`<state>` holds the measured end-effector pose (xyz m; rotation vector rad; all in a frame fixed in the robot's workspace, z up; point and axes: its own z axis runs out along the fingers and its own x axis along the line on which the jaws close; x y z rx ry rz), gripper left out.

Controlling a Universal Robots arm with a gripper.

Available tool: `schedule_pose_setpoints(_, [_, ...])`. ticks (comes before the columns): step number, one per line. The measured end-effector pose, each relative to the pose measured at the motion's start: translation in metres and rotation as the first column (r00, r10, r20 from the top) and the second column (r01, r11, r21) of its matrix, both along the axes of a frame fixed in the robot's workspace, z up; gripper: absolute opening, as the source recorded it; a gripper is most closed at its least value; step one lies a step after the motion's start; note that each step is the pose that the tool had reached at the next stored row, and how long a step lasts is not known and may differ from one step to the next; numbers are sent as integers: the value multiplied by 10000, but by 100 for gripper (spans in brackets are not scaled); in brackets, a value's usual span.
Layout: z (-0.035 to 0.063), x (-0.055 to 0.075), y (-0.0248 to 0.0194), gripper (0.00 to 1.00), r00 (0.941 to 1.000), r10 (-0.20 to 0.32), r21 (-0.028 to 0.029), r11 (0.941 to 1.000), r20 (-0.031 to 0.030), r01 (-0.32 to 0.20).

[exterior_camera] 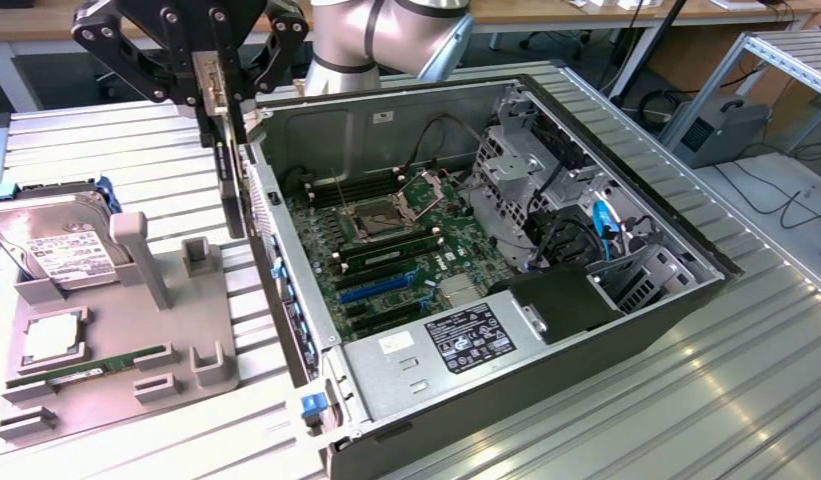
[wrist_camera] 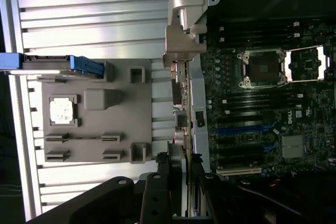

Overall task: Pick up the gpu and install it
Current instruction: 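Pick up the gpu and move the gpu toward the slot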

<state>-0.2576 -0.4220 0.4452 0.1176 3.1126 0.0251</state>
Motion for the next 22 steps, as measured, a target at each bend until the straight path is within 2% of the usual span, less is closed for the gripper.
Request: schedule_pose_setpoints(22, [-27, 295, 0, 27, 10000, 1, -79, 10000, 1, -1])
